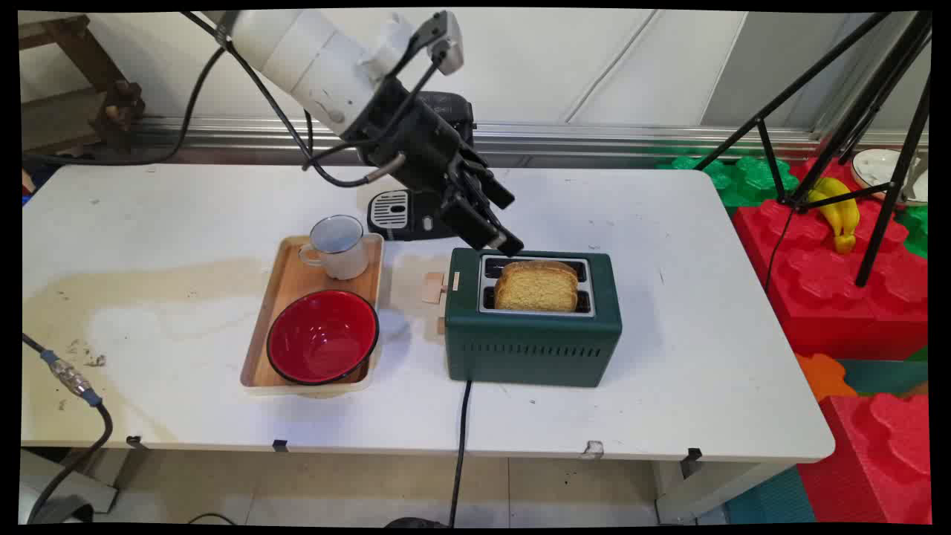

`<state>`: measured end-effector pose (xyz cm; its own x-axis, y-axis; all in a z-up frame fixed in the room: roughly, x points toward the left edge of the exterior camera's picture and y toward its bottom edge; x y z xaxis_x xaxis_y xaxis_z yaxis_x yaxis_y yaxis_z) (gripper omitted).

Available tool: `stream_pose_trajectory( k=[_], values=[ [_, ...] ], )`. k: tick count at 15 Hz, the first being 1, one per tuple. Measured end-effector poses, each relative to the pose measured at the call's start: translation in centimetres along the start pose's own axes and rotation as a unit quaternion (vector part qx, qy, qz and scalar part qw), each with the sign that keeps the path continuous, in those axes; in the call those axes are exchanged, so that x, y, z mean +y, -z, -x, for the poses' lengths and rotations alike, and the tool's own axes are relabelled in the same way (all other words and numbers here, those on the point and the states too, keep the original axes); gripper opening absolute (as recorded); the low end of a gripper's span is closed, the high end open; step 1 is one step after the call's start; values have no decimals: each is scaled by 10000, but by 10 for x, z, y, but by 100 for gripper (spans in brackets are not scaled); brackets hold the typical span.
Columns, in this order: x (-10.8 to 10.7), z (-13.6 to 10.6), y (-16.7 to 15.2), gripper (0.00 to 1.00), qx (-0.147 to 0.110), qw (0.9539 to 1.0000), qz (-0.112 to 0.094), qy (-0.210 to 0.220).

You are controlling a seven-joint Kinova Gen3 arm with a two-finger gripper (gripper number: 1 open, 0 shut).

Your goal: Press the toaster switch

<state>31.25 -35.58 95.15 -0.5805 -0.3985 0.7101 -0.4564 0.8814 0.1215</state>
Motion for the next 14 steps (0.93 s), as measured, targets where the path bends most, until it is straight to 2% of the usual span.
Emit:
stream_pose_trajectory(
  k=[8, 14],
  values=[
    [3, 12, 38, 100, 46, 9999, -109, -104],
    [12, 31, 60, 100, -97, 9998, -106, -149]
  ],
)
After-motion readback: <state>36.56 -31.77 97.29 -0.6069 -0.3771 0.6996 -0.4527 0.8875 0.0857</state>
